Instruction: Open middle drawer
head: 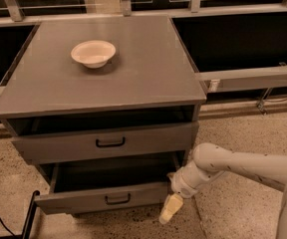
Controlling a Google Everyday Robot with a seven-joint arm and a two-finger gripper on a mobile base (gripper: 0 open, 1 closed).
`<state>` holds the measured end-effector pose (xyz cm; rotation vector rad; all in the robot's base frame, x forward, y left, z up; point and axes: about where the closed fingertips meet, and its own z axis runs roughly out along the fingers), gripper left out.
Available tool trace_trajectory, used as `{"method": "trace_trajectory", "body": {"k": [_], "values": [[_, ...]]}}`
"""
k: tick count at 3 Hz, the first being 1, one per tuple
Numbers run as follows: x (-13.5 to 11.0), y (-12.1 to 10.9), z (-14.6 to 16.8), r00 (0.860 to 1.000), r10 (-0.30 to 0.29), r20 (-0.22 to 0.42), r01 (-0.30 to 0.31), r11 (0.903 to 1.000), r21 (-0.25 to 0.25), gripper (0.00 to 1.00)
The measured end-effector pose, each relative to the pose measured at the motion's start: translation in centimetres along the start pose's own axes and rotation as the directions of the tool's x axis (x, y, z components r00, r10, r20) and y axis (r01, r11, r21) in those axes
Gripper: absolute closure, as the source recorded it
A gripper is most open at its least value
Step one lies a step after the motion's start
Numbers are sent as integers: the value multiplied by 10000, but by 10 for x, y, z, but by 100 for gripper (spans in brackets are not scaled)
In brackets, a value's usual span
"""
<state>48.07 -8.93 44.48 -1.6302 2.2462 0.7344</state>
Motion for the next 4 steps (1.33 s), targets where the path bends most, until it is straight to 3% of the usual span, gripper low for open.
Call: {"method": "trace_trajectory", "body": {"k": [1,2,4], "values": [[8,18,-4,9995,304,-43,-306,9977,-610,0],[17,39,-8,9982,536,-268,-568,9885,-1403,0],[19,50,-10,9989,463,-38,-464,9887,-1425,0]]}}
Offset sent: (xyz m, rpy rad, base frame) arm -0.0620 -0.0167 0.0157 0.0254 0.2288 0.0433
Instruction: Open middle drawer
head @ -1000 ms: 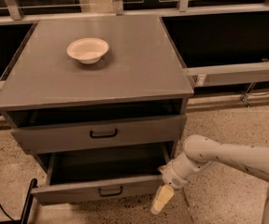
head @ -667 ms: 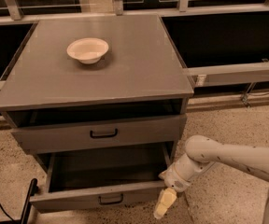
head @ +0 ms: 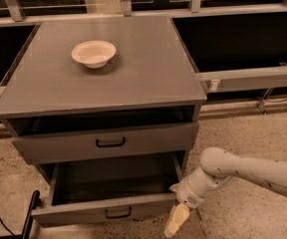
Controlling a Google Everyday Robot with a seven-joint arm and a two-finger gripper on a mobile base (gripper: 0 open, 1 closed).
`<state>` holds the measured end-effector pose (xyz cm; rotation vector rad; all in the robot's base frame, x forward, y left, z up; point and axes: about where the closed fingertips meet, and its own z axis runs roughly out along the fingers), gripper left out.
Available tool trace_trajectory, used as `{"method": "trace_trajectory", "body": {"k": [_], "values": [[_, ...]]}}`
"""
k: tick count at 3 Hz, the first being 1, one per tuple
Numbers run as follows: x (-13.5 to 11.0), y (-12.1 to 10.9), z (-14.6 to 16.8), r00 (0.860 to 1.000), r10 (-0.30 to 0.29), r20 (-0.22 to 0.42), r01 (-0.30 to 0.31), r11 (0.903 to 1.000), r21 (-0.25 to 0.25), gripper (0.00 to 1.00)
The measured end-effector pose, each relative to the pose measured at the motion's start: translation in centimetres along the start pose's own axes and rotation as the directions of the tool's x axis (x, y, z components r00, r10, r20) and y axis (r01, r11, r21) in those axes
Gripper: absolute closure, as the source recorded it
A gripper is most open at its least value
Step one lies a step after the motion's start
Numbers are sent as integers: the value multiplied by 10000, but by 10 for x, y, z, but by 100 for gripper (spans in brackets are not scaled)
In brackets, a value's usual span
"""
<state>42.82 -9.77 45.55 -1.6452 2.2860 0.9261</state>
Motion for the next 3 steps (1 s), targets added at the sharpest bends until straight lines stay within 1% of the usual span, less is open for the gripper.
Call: {"method": "trace_trajectory", "body": {"k": [1,2,3], "values": [[9,31,-8,9991,0,415,3,10000,-73,0],[19,53,-12,9985,188,510,-174,9994,-290,0],[30,79,-14,9982,515,321,-489,9959,-758,0]]}}
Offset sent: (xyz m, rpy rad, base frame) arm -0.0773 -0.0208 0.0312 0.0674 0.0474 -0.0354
